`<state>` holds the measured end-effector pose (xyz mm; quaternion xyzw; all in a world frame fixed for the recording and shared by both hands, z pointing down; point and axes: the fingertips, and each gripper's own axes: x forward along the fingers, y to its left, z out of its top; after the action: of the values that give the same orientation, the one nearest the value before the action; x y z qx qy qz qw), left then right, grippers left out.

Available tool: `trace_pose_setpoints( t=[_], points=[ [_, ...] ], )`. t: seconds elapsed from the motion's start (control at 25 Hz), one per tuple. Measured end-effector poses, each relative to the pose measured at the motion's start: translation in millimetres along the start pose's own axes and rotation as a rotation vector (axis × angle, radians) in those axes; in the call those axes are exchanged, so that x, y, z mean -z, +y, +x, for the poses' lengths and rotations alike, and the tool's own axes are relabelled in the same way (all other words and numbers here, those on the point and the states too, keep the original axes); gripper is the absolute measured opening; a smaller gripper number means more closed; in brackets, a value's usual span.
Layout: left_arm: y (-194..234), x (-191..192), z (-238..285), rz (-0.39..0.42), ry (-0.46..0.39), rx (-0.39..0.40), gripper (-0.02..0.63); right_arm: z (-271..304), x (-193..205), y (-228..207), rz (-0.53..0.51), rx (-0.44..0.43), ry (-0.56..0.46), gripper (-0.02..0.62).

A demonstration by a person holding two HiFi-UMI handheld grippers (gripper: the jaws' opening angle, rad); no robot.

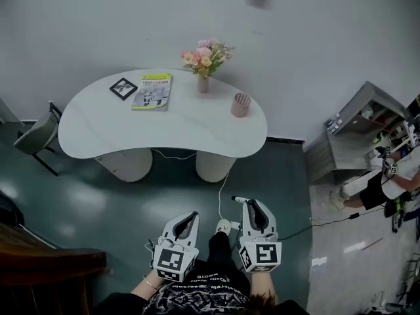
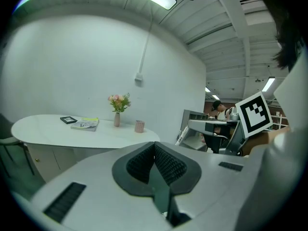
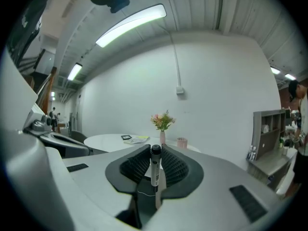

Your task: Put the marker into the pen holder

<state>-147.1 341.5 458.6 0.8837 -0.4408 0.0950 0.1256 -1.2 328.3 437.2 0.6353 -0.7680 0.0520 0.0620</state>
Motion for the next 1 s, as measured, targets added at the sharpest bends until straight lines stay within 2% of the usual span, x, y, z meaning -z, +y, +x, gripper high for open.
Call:
trace_pose_setpoints(
  t=[0.12, 0.32, 0.52, 1.0],
  points=[
    [9.4, -14.0, 22.2, 0.005, -0.003, -0.036, 0.023, 27.7, -8.0, -18.7, -0.041, -0.010, 0.006, 0.092],
    [9.1, -18.4, 67.5, 0.022, 0.038, -0.015, 0.023, 68.3, -18.8, -48.7, 0.092, -0.069, -0.019, 0.092],
    [6.9, -33.6, 117.2, 0.011, 0.035, -0.032, 0.023, 108.6, -28.3, -76.4, 0.023, -0.106, -0.008, 0.092],
    [-0.6, -68.1, 223.5, -0.044, -0.012, -0.140, 0.023, 172.5, -37.7, -148.5, -0.037, -0.199, -0.010, 0.092]
  ],
)
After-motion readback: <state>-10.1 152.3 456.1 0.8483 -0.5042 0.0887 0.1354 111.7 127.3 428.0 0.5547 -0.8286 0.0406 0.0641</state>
